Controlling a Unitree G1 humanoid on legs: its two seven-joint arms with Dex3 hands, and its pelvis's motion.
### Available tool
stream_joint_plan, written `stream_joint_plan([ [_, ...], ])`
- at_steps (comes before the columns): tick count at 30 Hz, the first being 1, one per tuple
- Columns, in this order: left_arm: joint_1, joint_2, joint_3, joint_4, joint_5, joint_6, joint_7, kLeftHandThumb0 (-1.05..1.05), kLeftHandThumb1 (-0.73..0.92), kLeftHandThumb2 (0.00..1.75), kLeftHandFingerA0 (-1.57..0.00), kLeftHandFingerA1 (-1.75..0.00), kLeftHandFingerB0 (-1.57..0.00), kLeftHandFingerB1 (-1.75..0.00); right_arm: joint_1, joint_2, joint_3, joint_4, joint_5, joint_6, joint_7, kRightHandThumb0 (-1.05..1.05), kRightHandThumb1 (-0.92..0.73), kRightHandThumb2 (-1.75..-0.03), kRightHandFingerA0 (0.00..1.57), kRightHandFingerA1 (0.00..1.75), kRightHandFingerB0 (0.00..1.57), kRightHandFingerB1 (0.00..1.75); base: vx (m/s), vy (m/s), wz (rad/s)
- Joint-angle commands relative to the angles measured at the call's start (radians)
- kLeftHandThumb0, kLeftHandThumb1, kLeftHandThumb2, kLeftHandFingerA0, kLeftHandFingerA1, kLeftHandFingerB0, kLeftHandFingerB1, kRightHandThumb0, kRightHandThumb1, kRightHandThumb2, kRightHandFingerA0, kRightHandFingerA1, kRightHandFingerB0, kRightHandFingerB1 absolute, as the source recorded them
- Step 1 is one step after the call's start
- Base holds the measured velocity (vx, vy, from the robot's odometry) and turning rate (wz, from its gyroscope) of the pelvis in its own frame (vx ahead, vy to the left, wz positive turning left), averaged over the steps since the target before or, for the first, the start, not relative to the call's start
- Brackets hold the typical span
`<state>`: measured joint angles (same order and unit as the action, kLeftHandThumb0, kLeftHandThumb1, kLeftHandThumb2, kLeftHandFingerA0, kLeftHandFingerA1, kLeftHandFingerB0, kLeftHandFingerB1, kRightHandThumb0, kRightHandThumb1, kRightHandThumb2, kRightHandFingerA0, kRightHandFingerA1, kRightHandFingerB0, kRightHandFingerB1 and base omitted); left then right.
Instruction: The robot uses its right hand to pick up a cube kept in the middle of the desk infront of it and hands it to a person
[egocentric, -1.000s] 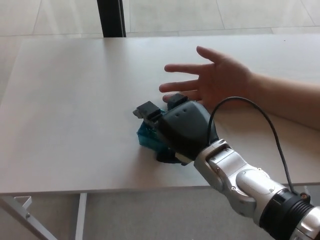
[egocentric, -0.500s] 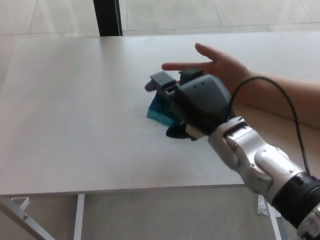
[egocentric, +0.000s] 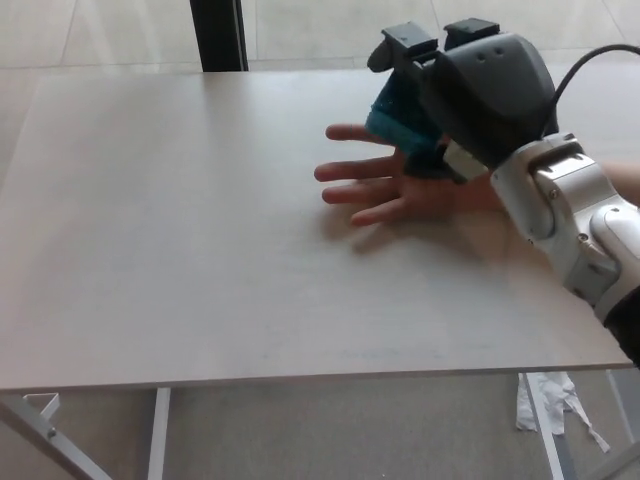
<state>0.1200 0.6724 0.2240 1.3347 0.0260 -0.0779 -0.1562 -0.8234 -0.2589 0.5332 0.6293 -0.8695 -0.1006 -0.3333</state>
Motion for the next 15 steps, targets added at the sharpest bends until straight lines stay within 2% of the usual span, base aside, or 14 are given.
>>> stream_joint_plan([
  [1,0.005,0.009,0.003,0.004,0.005,-0.012,0.009,-0.5,0.69,0.61,-0.6,-0.53,-0.55,-0.43,-0.036,-0.041,0.043,0.071,-0.046,-0.048,-0.01,-0.32,-0.58,-0.59,0.92,1.75,0.86,1.08,0.0,0.0,0.0],
  [5,0.004,0.008,0.008,0.006,0.001,-0.007,0.006,-0.51,0.69,0.61,-0.59,-0.51,-0.55,-0.42,-0.07,-0.058,0.109,0.139,-0.087,-0.082,0.0,-0.35,-0.55,-0.58,0.9,1.74,0.87,1.02,0.0,0.0,0.0],
  [6,0.004,0.007,0.011,0.005,-0.002,-0.007,0.01,-0.51,0.69,0.61,-0.62,-0.54,-0.57,-0.43,-0.079,-0.05,0.141,0.167,-0.109,-0.09,-0.017,-0.36,-0.59,-0.6,0.92,1.73,0.89,0.89,0.0,0.0,0.0],
  [7,-0.002,0.002,0.001,0.005,0.008,-0.003,0.015,-0.51,0.7,0.61,-0.61,-0.54,-0.56,-0.42,-0.08,-0.052,0.15,0.175,-0.107,-0.095,-0.018,-0.35,-0.6,-0.64,0.98,1.71,0.89,0.89,0.0,0.0,0.0],
  [8,-0.002,0.0,0.002,0.005,0.007,-0.005,0.017,-0.51,0.7,0.61,-0.62,-0.54,-0.57,-0.42,-0.085,-0.042,0.159,0.2,-0.102,-0.102,-0.031,-0.31,-0.61,-0.65,0.96,1.71,0.88,1.03,0.0,0.0,0.0],
  [9,-0.001,-0.003,0.004,0.003,0.003,-0.01,0.014,-0.51,0.7,0.61,-0.61,-0.56,-0.57,-0.43,-0.086,-0.037,0.172,0.213,-0.11,-0.089,-0.031,-0.37,-0.46,-0.92,1.22,1.35,0.89,1.09,0.0,0.0,0.0],
  [10,-0.002,-0.003,0.0,0.0,0.007,-0.012,0.013,-0.51,0.7,0.61,-0.59,-0.55,-0.55,-0.43,-0.087,-0.022,0.179,0.226,-0.112,-0.079,-0.034,-0.37,-0.44,-0.9,1.22,1.36,0.81,0.9,0.0,0.0,0.0],
  [13,-0.008,-0.005,-0.001,-0.005,0.005,-0.01,0.006,-0.51,0.7,0.61,-0.57,-0.56,-0.54,-0.43,-0.101,0.006,0.195,0.266,-0.119,-0.055,-0.054,-0.34,-0.44,-0.9,1.23,1.35,0.83,0.91,0.0,0.0,0.0],
  [14,-0.009,-0.003,-0.004,-0.007,0.007,-0.012,0.004,-0.52,0.7,0.61,-0.56,-0.57,-0.54,-0.44,-0.111,0.019,0.201,0.287,-0.121,-0.05,-0.059,-0.32,-0.6,-0.6,0.94,1.75,0.84,1.05,0.0,0.0,0.0],
  [15,-0.01,-0.003,-0.006,-0.007,0.009,-0.014,0.007,-0.51,0.7,0.61,-0.57,-0.55,-0.55,-0.44,-0.115,0.025,0.203,0.296,-0.12,-0.048,-0.062,-0.31,-0.6,-0.6,0.95,1.75,0.85,1.01,0.0,0.0,0.0],
])
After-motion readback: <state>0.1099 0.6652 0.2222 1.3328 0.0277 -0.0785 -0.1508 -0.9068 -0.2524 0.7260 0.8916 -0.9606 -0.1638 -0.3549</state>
